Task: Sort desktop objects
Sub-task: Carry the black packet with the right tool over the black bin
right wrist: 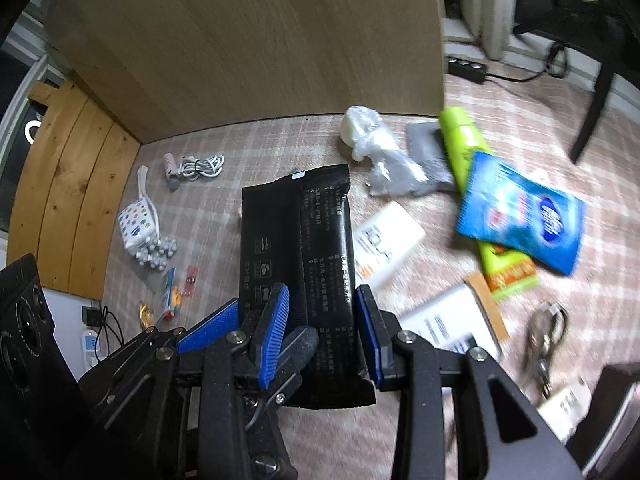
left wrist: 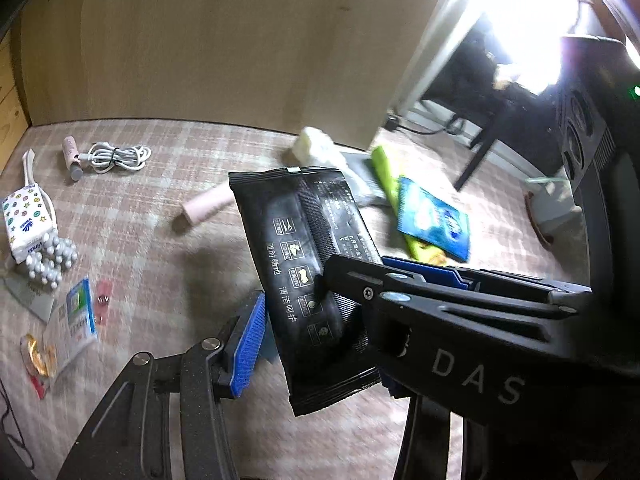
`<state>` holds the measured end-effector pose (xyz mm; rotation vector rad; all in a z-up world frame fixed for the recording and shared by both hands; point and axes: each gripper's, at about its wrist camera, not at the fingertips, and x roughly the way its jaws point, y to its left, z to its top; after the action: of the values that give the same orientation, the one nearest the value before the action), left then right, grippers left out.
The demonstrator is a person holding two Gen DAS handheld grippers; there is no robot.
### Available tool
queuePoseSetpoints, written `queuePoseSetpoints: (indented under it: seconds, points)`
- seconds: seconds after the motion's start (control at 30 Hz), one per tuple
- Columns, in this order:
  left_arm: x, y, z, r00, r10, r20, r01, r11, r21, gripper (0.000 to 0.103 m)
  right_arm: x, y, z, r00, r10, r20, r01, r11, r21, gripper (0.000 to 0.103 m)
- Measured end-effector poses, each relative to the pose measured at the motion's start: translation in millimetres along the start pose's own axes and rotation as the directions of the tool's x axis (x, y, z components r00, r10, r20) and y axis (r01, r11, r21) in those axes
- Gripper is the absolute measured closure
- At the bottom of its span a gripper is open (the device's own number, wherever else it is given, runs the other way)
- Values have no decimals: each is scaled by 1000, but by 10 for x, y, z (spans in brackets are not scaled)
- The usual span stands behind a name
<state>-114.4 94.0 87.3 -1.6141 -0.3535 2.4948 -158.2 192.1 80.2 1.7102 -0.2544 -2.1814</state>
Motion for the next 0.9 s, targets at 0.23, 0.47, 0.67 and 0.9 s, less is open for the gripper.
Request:
queuePoseSetpoints:
  seconds: [0.23, 0.47, 0.67, 0.9]
  points:
    - [-247, -434, -267, 999, -35, 4, 34, 997, 71, 57, -488, -194, -435, 998, -26, 59, 23, 999, 44, 69]
    - [-448, -1105, -599, 996, -91, 2, 89, 980, 178, 57, -1083, -615, -955, 990, -59, 131, 43, 992, 122, 69]
    - [-472, -1804, -927, 986, -162, -46, 169, 952, 256, 57, -1532, -1147, -1416, 980, -116, 161, 81, 975, 206, 69]
    - [-451, -2545, -1295, 969, -219, -111, 244, 907, 342, 57, -1929, -1827, -1944, 971, -172, 166, 114, 943, 311, 69]
